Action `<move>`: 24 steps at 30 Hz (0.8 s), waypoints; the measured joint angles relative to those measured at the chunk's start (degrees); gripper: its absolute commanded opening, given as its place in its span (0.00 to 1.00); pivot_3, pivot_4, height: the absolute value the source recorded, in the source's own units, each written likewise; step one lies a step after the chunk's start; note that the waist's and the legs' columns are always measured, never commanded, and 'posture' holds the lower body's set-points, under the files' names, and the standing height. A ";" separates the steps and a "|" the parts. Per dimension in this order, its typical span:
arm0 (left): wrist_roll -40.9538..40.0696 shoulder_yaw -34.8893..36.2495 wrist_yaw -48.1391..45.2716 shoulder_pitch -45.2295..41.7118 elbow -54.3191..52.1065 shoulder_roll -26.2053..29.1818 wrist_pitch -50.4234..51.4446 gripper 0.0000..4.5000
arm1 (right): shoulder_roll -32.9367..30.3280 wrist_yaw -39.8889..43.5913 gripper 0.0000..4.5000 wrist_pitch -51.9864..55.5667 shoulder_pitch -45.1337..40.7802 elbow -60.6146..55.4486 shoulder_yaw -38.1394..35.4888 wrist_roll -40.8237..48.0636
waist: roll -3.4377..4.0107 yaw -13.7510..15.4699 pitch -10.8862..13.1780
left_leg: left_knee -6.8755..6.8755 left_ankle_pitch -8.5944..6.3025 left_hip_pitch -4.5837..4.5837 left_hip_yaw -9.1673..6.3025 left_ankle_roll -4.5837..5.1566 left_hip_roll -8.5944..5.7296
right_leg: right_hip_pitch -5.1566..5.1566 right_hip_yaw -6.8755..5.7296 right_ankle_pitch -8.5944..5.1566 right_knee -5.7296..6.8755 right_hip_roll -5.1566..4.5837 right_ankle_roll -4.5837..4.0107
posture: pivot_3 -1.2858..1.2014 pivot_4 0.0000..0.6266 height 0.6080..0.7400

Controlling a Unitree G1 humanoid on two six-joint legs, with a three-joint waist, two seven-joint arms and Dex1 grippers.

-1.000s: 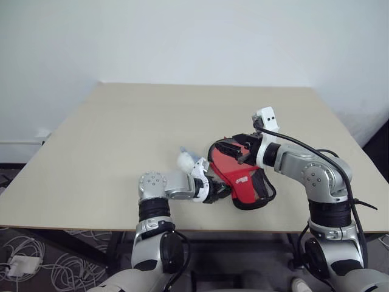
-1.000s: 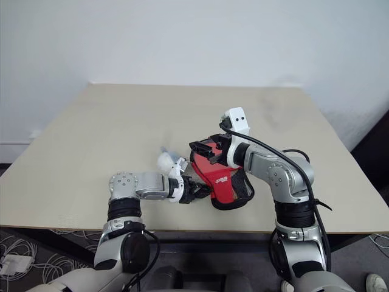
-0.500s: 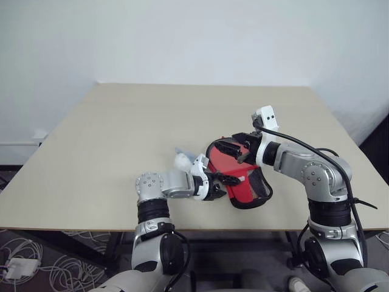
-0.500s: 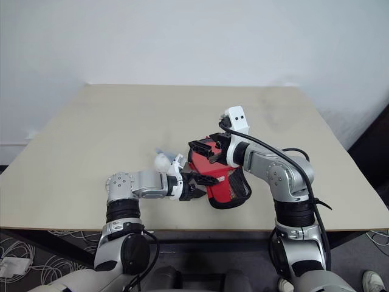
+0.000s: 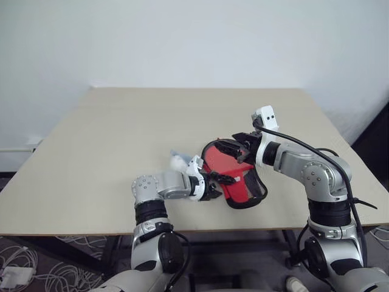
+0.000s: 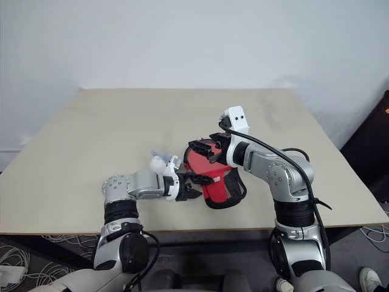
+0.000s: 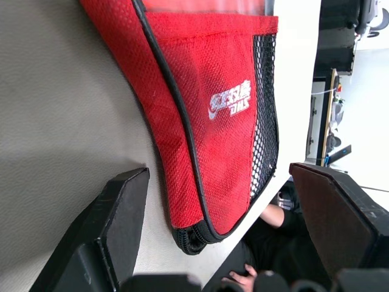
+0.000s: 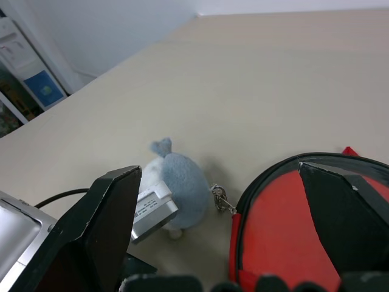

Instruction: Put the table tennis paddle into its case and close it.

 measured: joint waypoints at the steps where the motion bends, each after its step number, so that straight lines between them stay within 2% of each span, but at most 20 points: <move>1: 0.32 -0.03 0.83 0.02 0.24 0.00 -0.38 0.74 | 0.02 0.00 1.00 0.00 -0.01 0.00 0.00 0.01 | -0.06 -0.02 -0.01 | -0.18 -0.06 0.36 0.01 -0.10 -0.01 | 0.28 0.01 -0.11 -0.11 0.00 0.00 | 0.52 0.00 1.00; 10: 4.67 -0.11 4.59 0.06 0.61 0.03 -0.76 0.01 | 0.39 -0.15 1.00 0.00 -0.45 -0.01 -0.01 0.02 | -0.19 -0.12 -0.21 | -0.31 -0.06 0.45 -0.12 -0.16 -0.04 | 0.25 0.11 -0.10 -0.10 0.10 -0.07 | 0.52 0.00 1.00; 20: 6.22 -3.27 1.88 0.34 -0.31 0.18 -0.17 0.01 | 0.56 -0.17 1.00 0.00 -0.52 -0.03 0.21 0.07 | -0.19 0.10 -0.22 | -0.34 -0.07 0.36 -0.13 -0.19 -0.14 | 0.16 0.11 -0.12 -0.12 0.01 -0.07 | 0.52 0.00 1.00; 24: 2.81 -7.05 0.94 2.11 -2.01 1.58 -0.91 0.01 | 0.60 -0.12 1.00 0.00 -0.60 -0.03 0.35 0.11 | -0.18 0.13 -0.20 | -0.42 -0.09 0.26 -0.18 -0.21 -0.40 | 0.12 0.20 -0.07 -0.14 -0.17 -0.02 | 0.52 0.00 1.00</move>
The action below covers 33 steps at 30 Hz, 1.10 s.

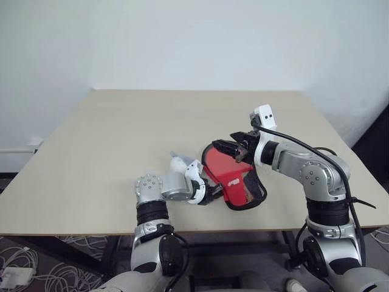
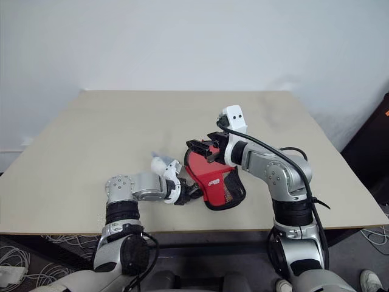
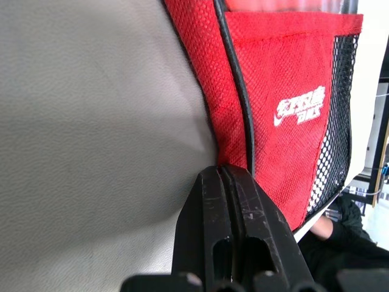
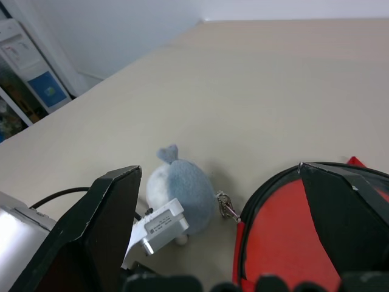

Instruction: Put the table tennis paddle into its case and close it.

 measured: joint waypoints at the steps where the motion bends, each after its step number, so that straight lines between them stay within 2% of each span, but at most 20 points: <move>1: -2.16 -1.81 -0.04 0.75 -0.32 1.24 -0.08 0.01 | 0.01 0.01 1.00 0.00 -0.10 0.00 0.05 0.00 | -0.01 0.00 0.01 | 0.00 0.00 -0.06 -0.01 0.00 -0.03 | -0.05 0.04 0.03 0.00 0.00 0.00 | 0.52 0.00 1.00; 7: -16.78 -11.90 0.84 4.96 -2.21 9.03 0.09 0.01 | 0.07 0.23 1.00 -0.08 -0.54 0.04 0.31 0.00 | 0.00 -0.02 0.05 | -0.07 0.11 -0.72 -0.03 0.20 -0.08 | -0.64 0.19 0.04 0.11 0.03 0.01 | 0.52 0.00 1.00; 11: -21.84 -14.73 1.73 5.81 -2.36 12.07 0.41 0.01 | 0.09 0.28 1.00 -0.31 -0.58 0.23 0.44 -0.04 | 0.00 -0.03 0.06 | -0.04 0.13 -0.93 0.02 0.22 -0.11 | -0.85 0.28 0.05 0.15 0.05 0.01 | 0.52 0.00 1.00; 14: -22.08 -14.43 2.04 5.80 -2.37 11.70 0.51 0.12 | 0.13 0.31 1.00 -0.48 -0.64 0.56 0.58 -0.08 | 0.00 -0.01 0.06 | -0.02 0.13 -0.92 0.02 0.23 -0.12 | -0.83 0.27 0.05 0.15 0.05 0.01 | 0.52 0.00 1.00; 23: -22.01 -11.68 0.44 5.45 -1.93 7.05 -1.54 0.76 | 0.59 0.33 1.00 -0.96 -0.66 0.85 1.44 -0.29 | 0.03 1.51 0.09 | 0.22 0.18 -0.86 0.01 0.27 -0.16 | -0.79 0.25 0.07 0.13 0.03 -0.01 | 0.52 0.00 1.00; 33: -19.61 -9.22 0.69 3.76 1.31 3.99 -4.17 0.76 | 0.70 0.28 1.00 -0.96 -0.66 0.83 1.66 -0.31 | 0.03 2.37 0.08 | 0.26 0.24 -0.86 -0.01 0.37 -0.31 | -0.72 0.39 0.07 0.10 0.01 0.00 | 0.52 0.00 1.00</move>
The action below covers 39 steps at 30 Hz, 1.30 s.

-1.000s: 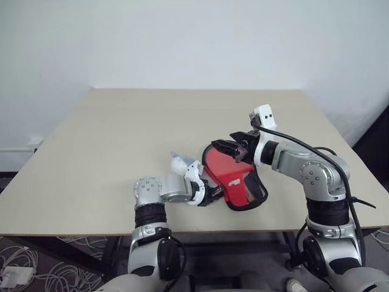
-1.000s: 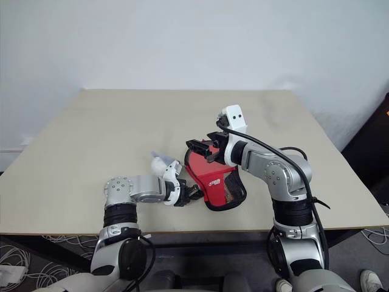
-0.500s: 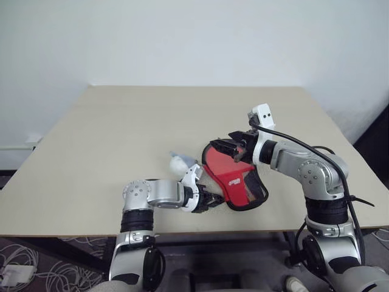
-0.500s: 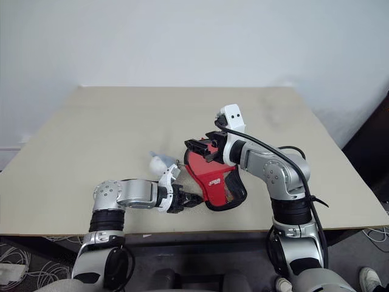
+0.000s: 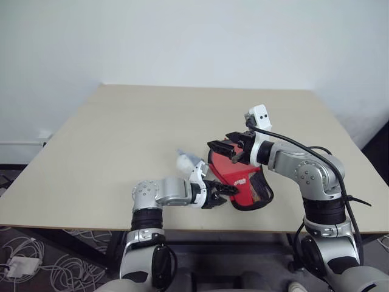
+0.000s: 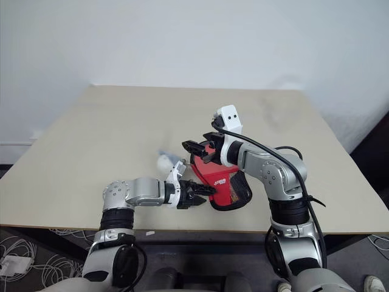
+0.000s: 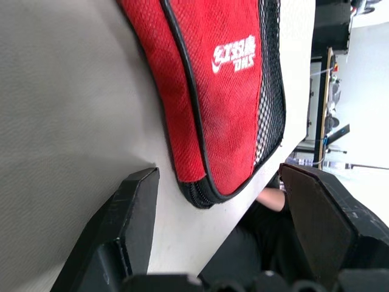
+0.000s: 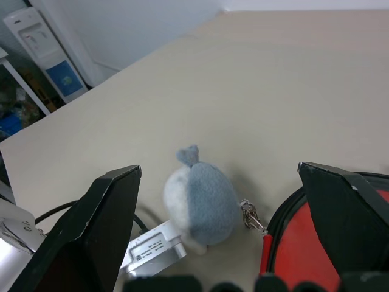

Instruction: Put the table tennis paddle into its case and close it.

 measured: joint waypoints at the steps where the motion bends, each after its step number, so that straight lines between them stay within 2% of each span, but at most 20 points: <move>1: 0.22 0.42 0.20 0.00 0.22 -0.60 -0.66 0.76 | 0.00 -0.01 1.00 0.00 0.00 0.00 0.00 0.00 | 0.00 0.27 0.00 | 0.00 0.00 0.00 0.00 0.00 -0.01 | 0.00 0.03 0.00 -0.01 0.00 0.01 | 0.52 0.00 1.00; 6: 0.84 3.13 2.63 -0.05 1.20 -4.77 -5.91 0.76 | 0.84 -0.10 1.00 -0.01 0.00 -0.01 0.08 0.00 | 0.00 0.59 0.00 | 0.01 -0.01 -0.01 -0.01 -0.02 -0.10 | 0.02 0.13 0.02 -0.03 0.00 0.03 | 0.52 0.00 1.00; 11: 1.53 3.75 4.27 -0.68 1.54 -6.48 -8.04 0.76 | 1.64 -0.29 1.00 -0.01 0.00 -0.03 0.26 0.01 | 0.00 0.62 0.00 | 0.02 0.00 -0.01 -0.01 -0.01 -0.12 | 0.03 0.14 0.02 -0.03 0.00 0.04 | 0.52 0.00 1.00; 29: 2.23 3.26 3.85 -2.35 4.77 -6.02 -10.64 0.76 | 2.70 -1.26 1.00 0.01 0.03 -0.71 0.37 0.02 | -0.03 0.54 -0.02 | 0.09 -0.07 0.05 -0.01 -0.12 -0.12 | 0.09 0.14 0.02 -0.02 0.00 0.04 | 0.52 0.00 1.00; 30: 2.49 3.10 3.80 -2.44 4.81 -5.98 -10.64 0.67 | 2.71 -1.26 1.00 0.01 0.03 -0.71 0.39 0.02 | -0.04 0.54 -0.03 | 0.09 -0.07 0.05 -0.02 -0.12 -0.12 | 0.10 0.14 0.02 -0.02 0.00 0.03 | 0.52 0.00 1.00; 32: 3.74 2.74 3.72 -2.68 5.26 -5.83 -10.65 0.55 | 2.70 -1.22 1.00 0.01 0.03 -0.71 0.40 0.02 | -0.04 0.56 -0.03 | 0.10 -0.07 0.05 -0.02 -0.12 -0.12 | 0.11 0.14 0.02 -0.02 0.00 0.04 | 0.52 0.00 1.00; 38: 8.75 1.78 1.44 -3.25 6.80 -5.18 -10.63 0.04 | 2.61 -0.59 1.00 0.01 0.02 -0.71 0.58 0.03 | -0.03 0.71 -0.03 | 0.14 -0.08 0.04 -0.04 -0.12 -0.17 | 0.15 0.15 0.02 -0.05 0.00 0.04 | 0.52 0.00 1.00; 39: 9.45 1.56 0.49 -3.32 6.84 -5.05 -10.57 0.00 | 2.54 -0.46 1.00 0.01 0.02 -0.70 0.58 0.03 | -0.03 0.71 -0.03 | 0.14 -0.08 0.04 -0.04 -0.13 -0.16 | 0.15 0.15 0.02 -0.05 0.00 0.04 | 0.52 0.00 1.00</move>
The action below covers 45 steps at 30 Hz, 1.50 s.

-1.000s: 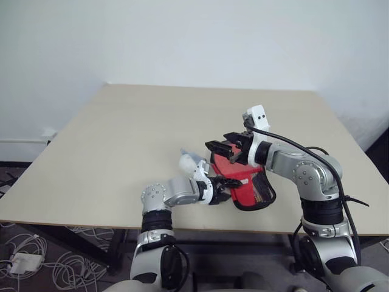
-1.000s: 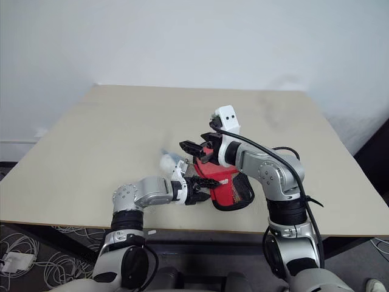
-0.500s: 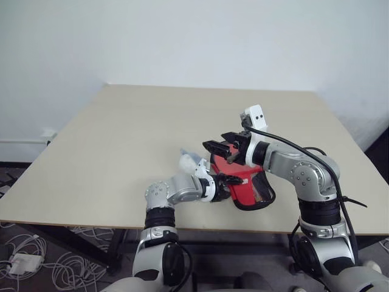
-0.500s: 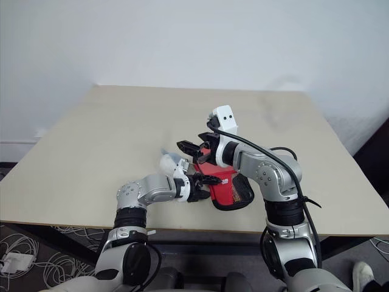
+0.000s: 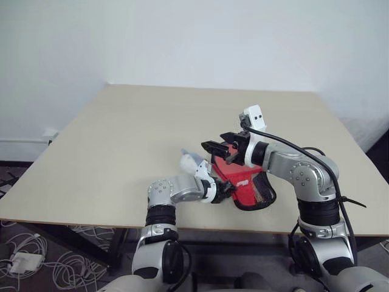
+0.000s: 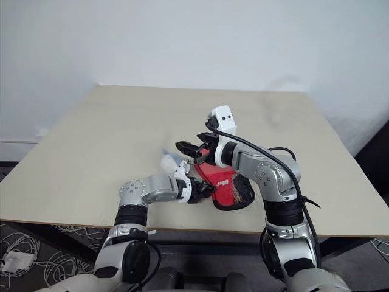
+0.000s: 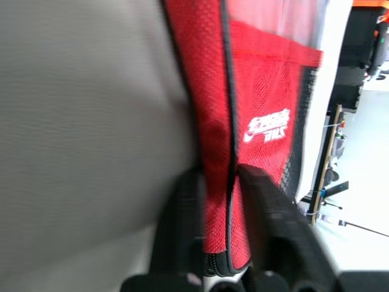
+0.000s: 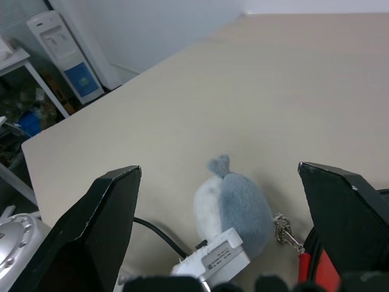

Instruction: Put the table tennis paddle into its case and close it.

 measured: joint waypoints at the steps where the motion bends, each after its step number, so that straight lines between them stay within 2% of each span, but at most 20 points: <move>1: 0.97 -0.43 -0.56 -0.24 0.02 0.08 0.02 0.00 | -0.05 0.16 1.00 0.00 -0.02 0.00 0.00 0.00 | 0.01 -0.01 0.00 | 0.00 0.00 0.00 0.00 0.00 0.00 | 0.00 0.00 0.00 0.00 0.00 0.00 | 0.52 0.00 1.00; 10: 5.99 -1.84 -7.93 0.53 -2.09 1.31 2.40 0.00 | -0.90 1.04 1.00 0.13 -0.05 0.00 0.44 0.02 | 0.06 -0.20 -0.03 | -0.04 0.00 0.02 0.01 -0.01 0.02 | -0.04 0.01 0.00 0.02 0.00 0.01 | 0.52 0.00 1.00; 14: 5.19 -1.99 -9.65 3.05 -7.97 2.30 9.37 0.00 | -1.37 1.72 1.00 0.52 -0.39 0.05 0.66 0.14 | 0.04 -0.51 0.00 | -0.31 0.04 -0.11 0.06 0.06 0.03 | -0.21 0.13 0.02 0.03 0.04 0.10 | 0.52 0.00 1.00; 17: 0.40 -5.42 -9.95 6.57 -12.65 5.38 12.77 0.00 | -2.28 2.44 1.00 0.52 -1.15 0.47 0.74 0.11 | 0.04 -0.72 0.00 | -0.54 0.09 -0.13 0.06 0.17 0.03 | -0.31 0.29 -0.04 0.04 0.12 0.11 | 0.52 0.00 1.00; 25: -23.16 -18.06 -3.76 17.45 -23.22 18.64 13.17 0.00 | -4.00 5.31 1.00 -0.31 -3.39 4.18 1.89 -0.37 | 0.06 -1.85 0.02 | -0.67 -0.04 -0.10 0.20 0.14 0.07 | -0.42 0.55 -0.21 0.05 0.14 0.10 | 0.52 0.00 1.00; 28: -35.39 -25.18 1.69 20.89 -27.00 26.54 8.01 0.00 | -4.35 6.03 1.00 -0.92 -4.63 5.67 2.14 -0.93 | 0.09 -1.85 0.05 | -0.65 -0.03 -0.03 0.17 0.12 0.10 | -0.40 0.54 -0.21 0.12 0.14 0.06 | 0.52 0.00 1.00; 30: -40.35 -28.61 3.97 22.33 -28.92 29.79 3.99 0.00 | -4.27 6.44 1.00 -1.61 -4.82 6.30 2.22 -1.28 | 0.11 -1.76 0.07 | -0.59 -0.03 -0.01 0.19 0.12 0.10 | -0.37 0.54 -0.21 0.12 0.14 0.05 | 0.52 0.00 1.00; 40: -42.91 -36.35 4.57 22.43 -32.96 35.00 -4.61 0.00 | -2.89 6.74 1.00 -2.66 -5.10 8.00 3.10 -1.90 | 0.22 -1.65 0.14 | -0.44 -0.02 -0.03 0.29 0.10 0.08 | -0.32 0.54 -0.21 0.12 0.14 0.04 | 0.52 0.00 1.00; 43: -42.92 -37.14 4.42 21.63 -32.79 35.22 -5.22 0.16 | -2.82 6.81 1.00 -2.80 -5.57 8.36 3.27 -1.92 | 0.24 -1.59 0.16 | -0.37 -0.01 -0.03 0.29 0.11 0.06 | -0.30 0.54 -0.20 0.12 0.14 0.05 | 0.52 0.00 1.00; 45: -42.93 -37.89 3.60 20.82 -33.08 35.68 -5.17 0.31 | -2.82 6.93 1.00 -2.91 -5.82 8.48 3.37 -1.93 | 0.24 -1.64 0.16 | -0.35 0.01 -0.01 0.30 0.12 0.06 | -0.29 0.54 -0.17 0.12 0.14 0.03 | 0.52 0.00 1.00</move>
